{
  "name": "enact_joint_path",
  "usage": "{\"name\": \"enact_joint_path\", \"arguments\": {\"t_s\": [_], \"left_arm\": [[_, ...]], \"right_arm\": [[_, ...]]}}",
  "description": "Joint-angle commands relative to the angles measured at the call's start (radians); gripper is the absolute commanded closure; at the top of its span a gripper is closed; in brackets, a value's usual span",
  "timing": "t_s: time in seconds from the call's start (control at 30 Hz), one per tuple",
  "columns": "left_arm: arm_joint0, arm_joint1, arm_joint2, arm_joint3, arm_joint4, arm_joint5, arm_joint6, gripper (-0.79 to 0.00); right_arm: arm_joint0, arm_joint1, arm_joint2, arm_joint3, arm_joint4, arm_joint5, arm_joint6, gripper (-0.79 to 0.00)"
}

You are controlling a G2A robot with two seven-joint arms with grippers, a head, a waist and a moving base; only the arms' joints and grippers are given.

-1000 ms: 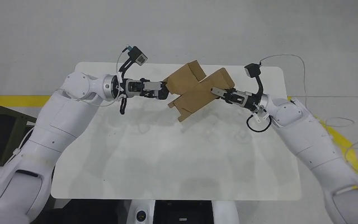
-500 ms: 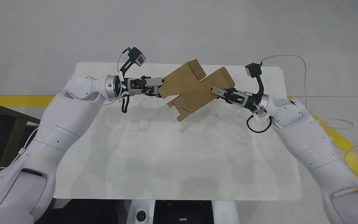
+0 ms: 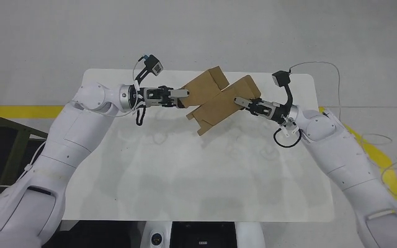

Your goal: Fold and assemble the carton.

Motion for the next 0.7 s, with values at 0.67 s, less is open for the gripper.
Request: {"name": "enact_joint_path", "arguments": {"t_s": [0.67], "left_arm": [[0.007, -0.019, -0.014, 0.015, 0.147, 0.079, 0.021, -0.074]], "right_arm": [[-0.018, -0.015, 0.044, 0.001, -0.037, 0.015, 0.020, 0.000]]}}
